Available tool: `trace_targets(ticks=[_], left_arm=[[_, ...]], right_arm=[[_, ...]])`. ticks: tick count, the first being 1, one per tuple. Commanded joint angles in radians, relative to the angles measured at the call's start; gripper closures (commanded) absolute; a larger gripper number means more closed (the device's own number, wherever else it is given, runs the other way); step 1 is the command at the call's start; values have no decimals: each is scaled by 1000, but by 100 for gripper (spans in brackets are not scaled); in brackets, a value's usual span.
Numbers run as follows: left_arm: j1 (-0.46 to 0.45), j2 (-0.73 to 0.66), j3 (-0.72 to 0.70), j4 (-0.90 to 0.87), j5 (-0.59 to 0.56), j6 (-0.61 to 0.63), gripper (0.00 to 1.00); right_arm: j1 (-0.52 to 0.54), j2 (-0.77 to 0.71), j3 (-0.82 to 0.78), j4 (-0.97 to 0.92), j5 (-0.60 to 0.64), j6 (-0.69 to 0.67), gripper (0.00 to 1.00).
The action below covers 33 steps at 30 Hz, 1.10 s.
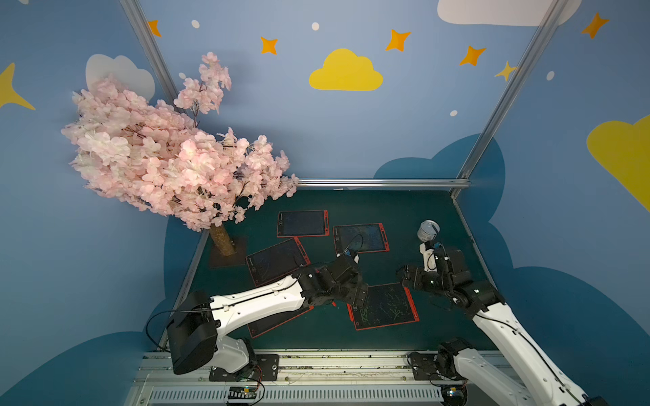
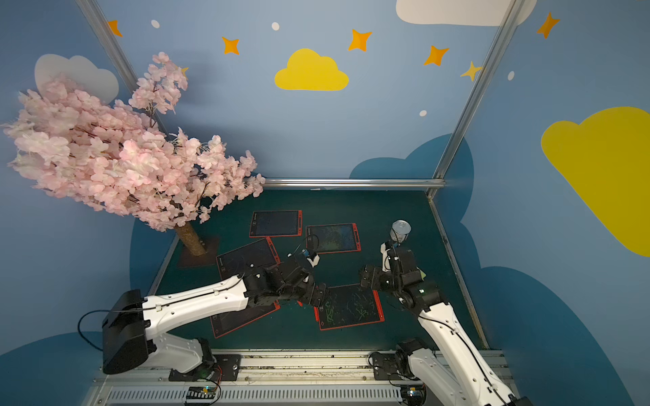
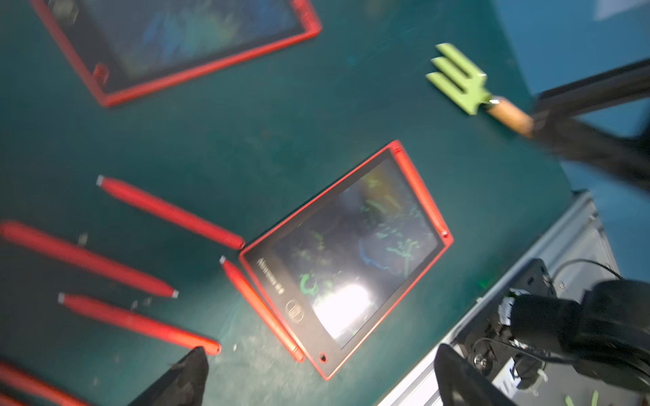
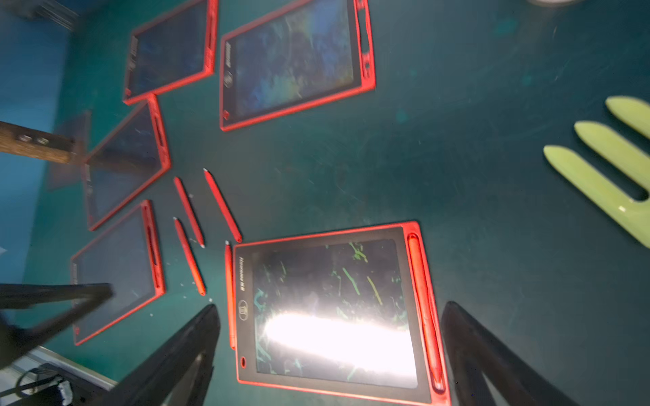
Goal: Place the stylus back onto the writing tablet
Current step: Place the stylus on the writing tablet, then move the writing tablet to the center of the board.
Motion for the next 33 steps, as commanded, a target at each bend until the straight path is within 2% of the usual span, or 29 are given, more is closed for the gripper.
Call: trace_targets(ticks=[1, 5, 10, 19, 33], left_arm=[[1, 7, -27, -82, -31, -222, 1], [2, 58, -59, -38, 19, -301, 1], [1, 146, -35, 16, 110, -348, 1], [2, 266, -28, 131, 237, -414, 1], [-3, 260, -39, 124, 299, -414, 1]], right_arm=[[-3, -40, -20, 37, 26, 14, 3], [-3, -58, -28, 52, -7, -21, 3], [-3, -63, -33, 50, -54, -39, 3], [-2, -73, -40, 17, -45, -40, 3], [-3, -64, -40, -1, -21, -29, 3]])
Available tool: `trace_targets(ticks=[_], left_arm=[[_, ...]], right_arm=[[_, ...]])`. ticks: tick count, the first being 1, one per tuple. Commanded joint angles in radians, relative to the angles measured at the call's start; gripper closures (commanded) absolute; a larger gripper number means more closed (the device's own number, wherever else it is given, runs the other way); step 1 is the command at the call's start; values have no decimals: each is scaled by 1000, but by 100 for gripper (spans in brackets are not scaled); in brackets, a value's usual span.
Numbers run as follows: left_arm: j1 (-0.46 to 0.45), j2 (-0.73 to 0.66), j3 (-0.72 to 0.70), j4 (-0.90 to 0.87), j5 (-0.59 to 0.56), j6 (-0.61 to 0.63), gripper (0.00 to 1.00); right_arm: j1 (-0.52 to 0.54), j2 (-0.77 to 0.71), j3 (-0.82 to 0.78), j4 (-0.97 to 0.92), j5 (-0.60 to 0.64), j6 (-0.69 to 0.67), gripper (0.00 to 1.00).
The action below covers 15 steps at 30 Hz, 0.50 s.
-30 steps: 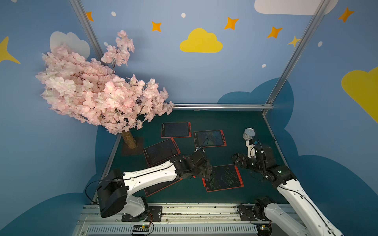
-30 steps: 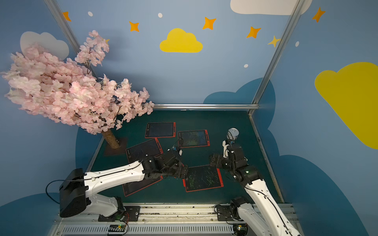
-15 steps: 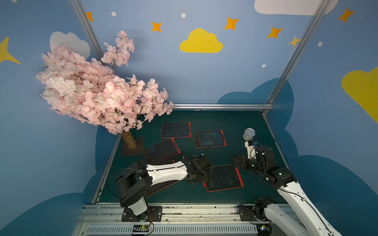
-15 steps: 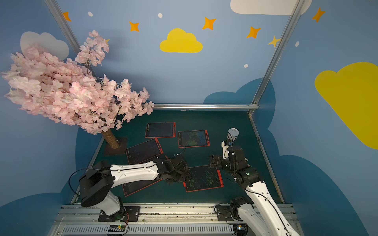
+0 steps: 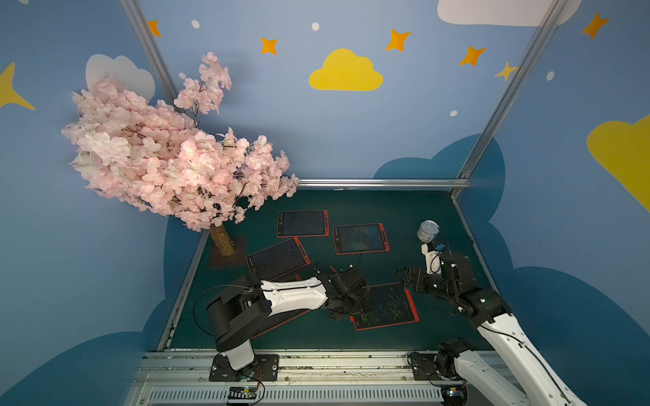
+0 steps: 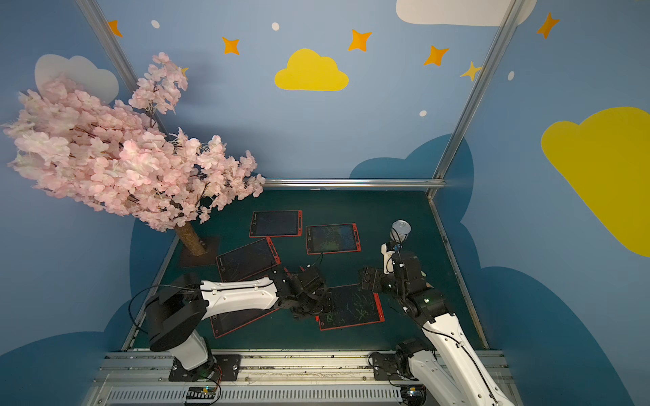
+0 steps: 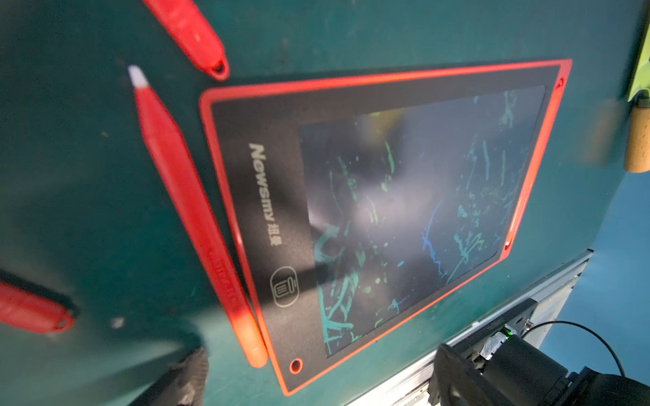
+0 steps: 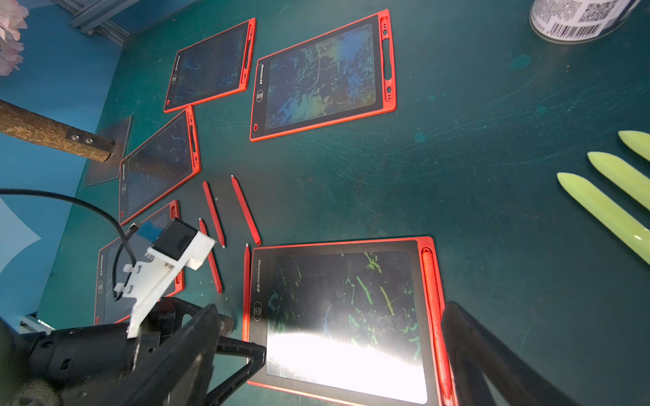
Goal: Place the stylus back onto the writing tablet
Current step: Move the writing tablet to the center of the board.
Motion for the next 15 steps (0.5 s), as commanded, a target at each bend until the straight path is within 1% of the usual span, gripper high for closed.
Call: trace_targets(ticks=[1, 6, 10, 15], left_arm=[[-3, -13, 1, -24, 37, -3, 1], [-13, -18, -5, -39, 72, -15, 1], [-33, -6, -3, -20, 122, -30, 1], [-46, 13, -5, 11, 129, -44, 1]], right_arm=[[-2, -4, -9, -23, 18, 4, 3], [-2, -12, -10, -29, 35, 9, 3], [-3, -7, -10, -26, 35, 21, 3], [-2, -13, -10, -29, 34, 26, 3]])
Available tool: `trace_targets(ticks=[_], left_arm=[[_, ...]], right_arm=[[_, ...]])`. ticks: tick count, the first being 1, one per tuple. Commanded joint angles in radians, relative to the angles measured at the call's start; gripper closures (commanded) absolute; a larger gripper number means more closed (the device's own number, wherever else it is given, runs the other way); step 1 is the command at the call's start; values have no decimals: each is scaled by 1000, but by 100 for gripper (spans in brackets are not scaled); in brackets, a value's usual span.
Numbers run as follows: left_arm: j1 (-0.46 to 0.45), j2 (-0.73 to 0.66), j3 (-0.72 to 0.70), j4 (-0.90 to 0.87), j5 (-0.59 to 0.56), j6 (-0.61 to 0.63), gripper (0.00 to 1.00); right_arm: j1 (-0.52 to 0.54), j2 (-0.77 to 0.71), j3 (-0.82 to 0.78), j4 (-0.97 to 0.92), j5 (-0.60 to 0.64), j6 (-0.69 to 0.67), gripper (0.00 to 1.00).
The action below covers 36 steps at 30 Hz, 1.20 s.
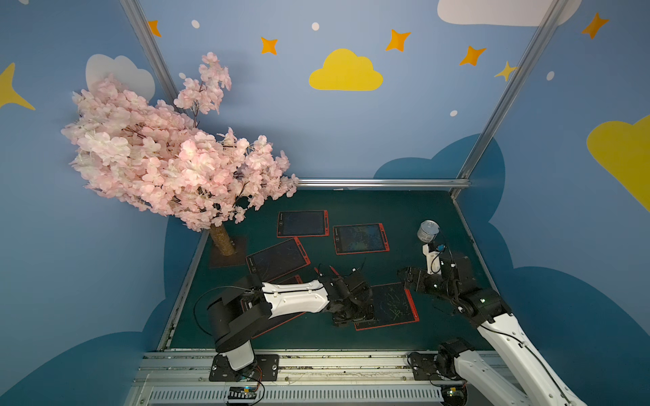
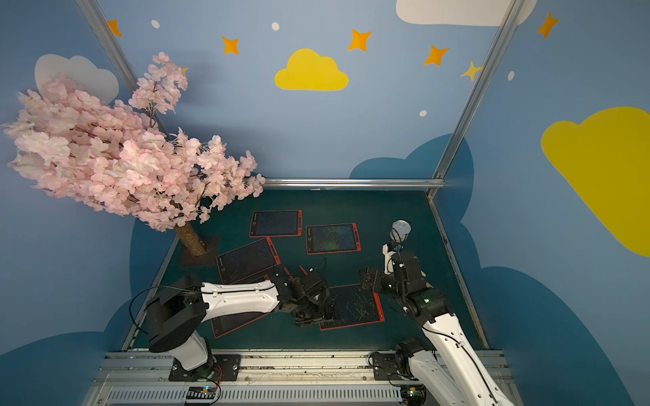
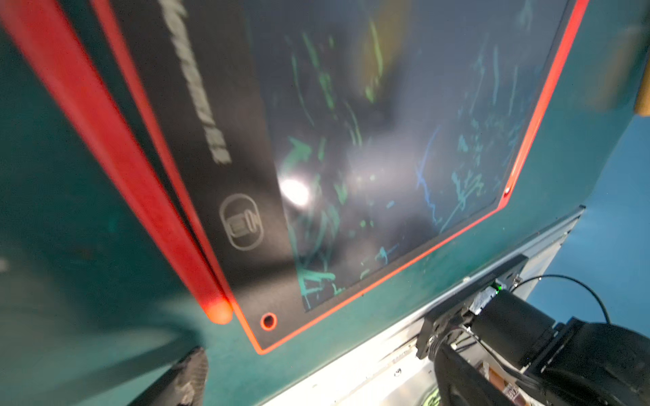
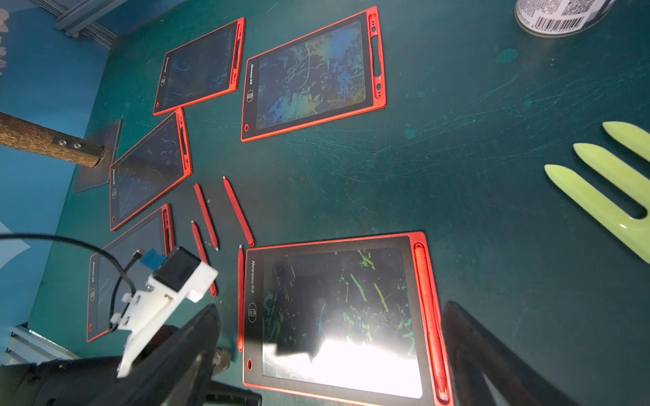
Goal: Place the stylus back onto the writing tablet
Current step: Move the writing tablet to the center of the board.
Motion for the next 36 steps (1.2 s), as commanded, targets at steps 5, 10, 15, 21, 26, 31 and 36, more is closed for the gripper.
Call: trace_targets(ticks=[5, 10, 15, 21, 26, 31, 36], left_arm=[[-4, 30, -21, 82, 47, -42, 1], [-4, 55, -8, 94, 37, -37, 1], [2, 67, 25, 26, -9, -4, 1], [20, 95, 58, 16, -20, 21, 1], [32, 121, 129, -77, -88, 73, 1], [60, 140, 150, -103, -113, 85, 1], [80, 172, 193, -111, -124, 115, 1]], right_arm=[[-3, -13, -10, -29, 21, 3, 3], [-3, -11, -10, -23, 25, 6, 3], [-2, -21, -9, -30, 30, 2, 3], [-2, -23, -9, -41, 38, -10, 3], [-2, -23, -5, -43, 38, -13, 3], [-3, -18, 4, -46, 40, -22, 3], [-3, -15, 9, -47, 42, -25, 3]])
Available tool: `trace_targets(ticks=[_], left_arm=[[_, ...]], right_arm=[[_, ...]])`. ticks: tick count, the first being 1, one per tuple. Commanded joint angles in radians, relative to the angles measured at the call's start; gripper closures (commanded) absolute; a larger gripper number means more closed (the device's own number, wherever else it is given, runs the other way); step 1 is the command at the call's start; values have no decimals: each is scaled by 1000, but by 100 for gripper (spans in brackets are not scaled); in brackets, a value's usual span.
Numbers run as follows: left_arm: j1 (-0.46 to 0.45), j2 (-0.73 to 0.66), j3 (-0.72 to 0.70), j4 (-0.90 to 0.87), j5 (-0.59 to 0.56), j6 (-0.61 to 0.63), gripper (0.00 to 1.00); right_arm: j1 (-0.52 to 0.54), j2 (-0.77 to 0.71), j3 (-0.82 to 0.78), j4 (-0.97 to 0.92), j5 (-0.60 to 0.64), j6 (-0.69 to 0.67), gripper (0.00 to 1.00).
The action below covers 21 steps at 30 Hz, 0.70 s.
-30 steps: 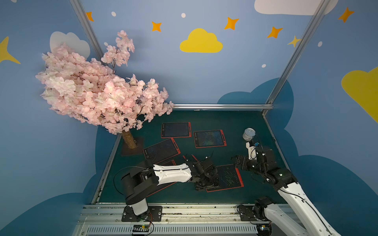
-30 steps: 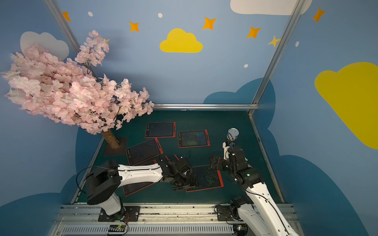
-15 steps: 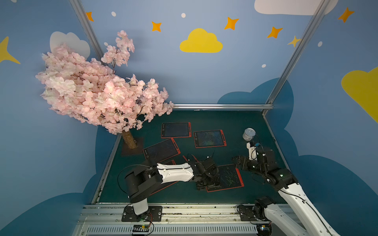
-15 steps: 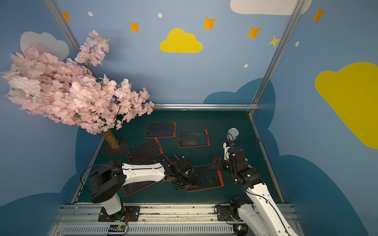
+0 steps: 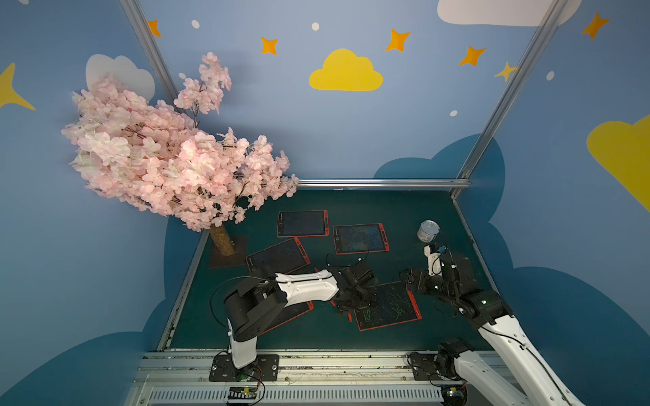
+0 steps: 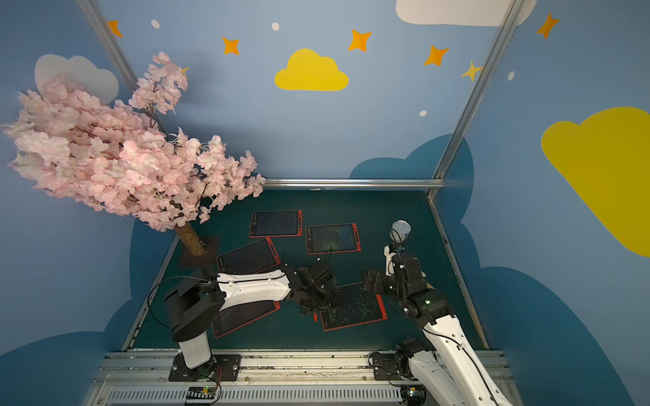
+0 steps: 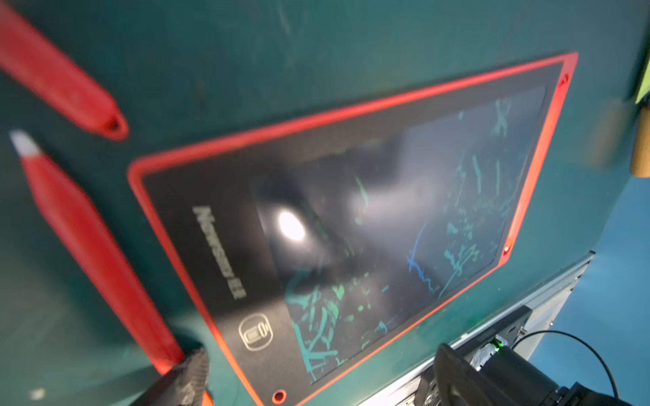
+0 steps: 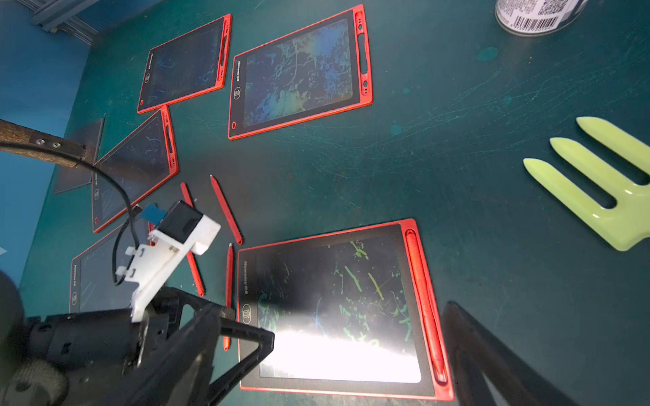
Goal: Place the stylus back onto the writing tablet
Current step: Move the writing tablet to the center of the board.
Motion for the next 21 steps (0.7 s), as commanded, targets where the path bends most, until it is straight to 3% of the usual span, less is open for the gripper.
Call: trace_targets(ticks=[1, 12, 21], left_arm=[[12, 41, 36, -47, -41, 48, 1], [22, 123, 140, -36, -59, 113, 2], [1, 210, 249, -33, 18, 116, 2]], right_arm=[[-3, -2, 9, -17, 9, -12, 3], [-2, -33, 25, -59, 62, 0, 3], [-5, -66, 40, -89, 76, 12, 3]])
